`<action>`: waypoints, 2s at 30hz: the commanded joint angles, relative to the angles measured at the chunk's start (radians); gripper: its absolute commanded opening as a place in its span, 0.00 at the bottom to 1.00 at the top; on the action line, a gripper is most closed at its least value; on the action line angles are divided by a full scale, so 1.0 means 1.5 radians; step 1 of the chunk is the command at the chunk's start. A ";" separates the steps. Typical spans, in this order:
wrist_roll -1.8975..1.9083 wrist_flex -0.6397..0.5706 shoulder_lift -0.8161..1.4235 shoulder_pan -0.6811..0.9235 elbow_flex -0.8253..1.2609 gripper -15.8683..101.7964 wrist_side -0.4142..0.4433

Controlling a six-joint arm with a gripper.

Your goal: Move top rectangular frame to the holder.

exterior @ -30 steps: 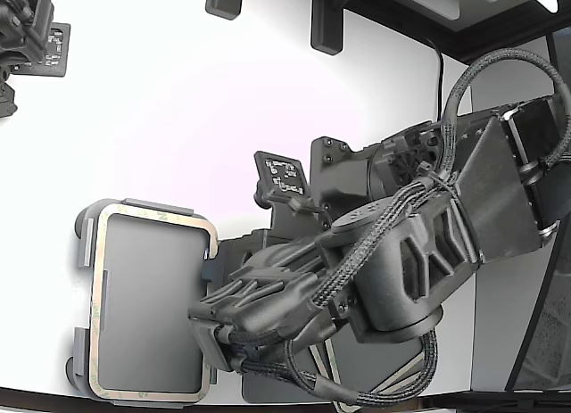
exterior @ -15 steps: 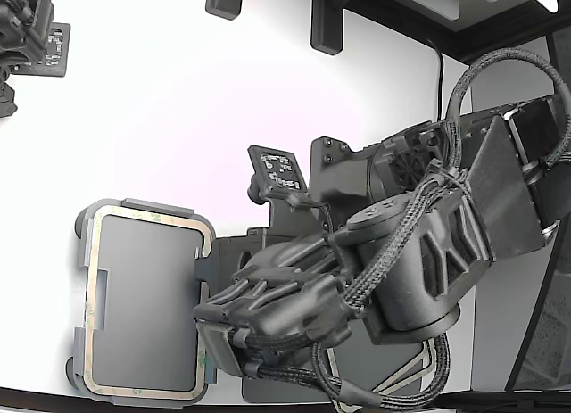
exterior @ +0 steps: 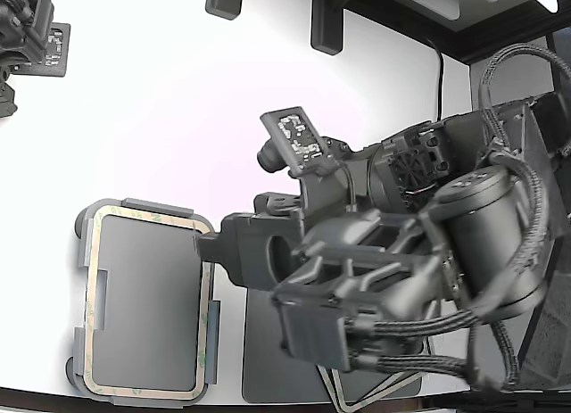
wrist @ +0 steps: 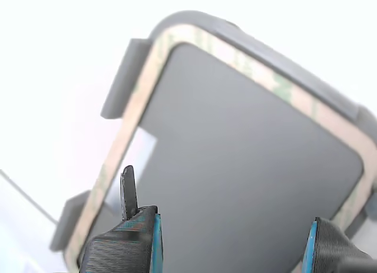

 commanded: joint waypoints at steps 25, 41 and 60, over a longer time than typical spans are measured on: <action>-0.999 -0.434 0.750 -0.372 0.726 0.98 -0.214; -1.017 -0.437 0.946 -0.373 0.948 0.98 -0.220; -1.000 -0.436 0.946 -0.373 0.956 0.98 -0.194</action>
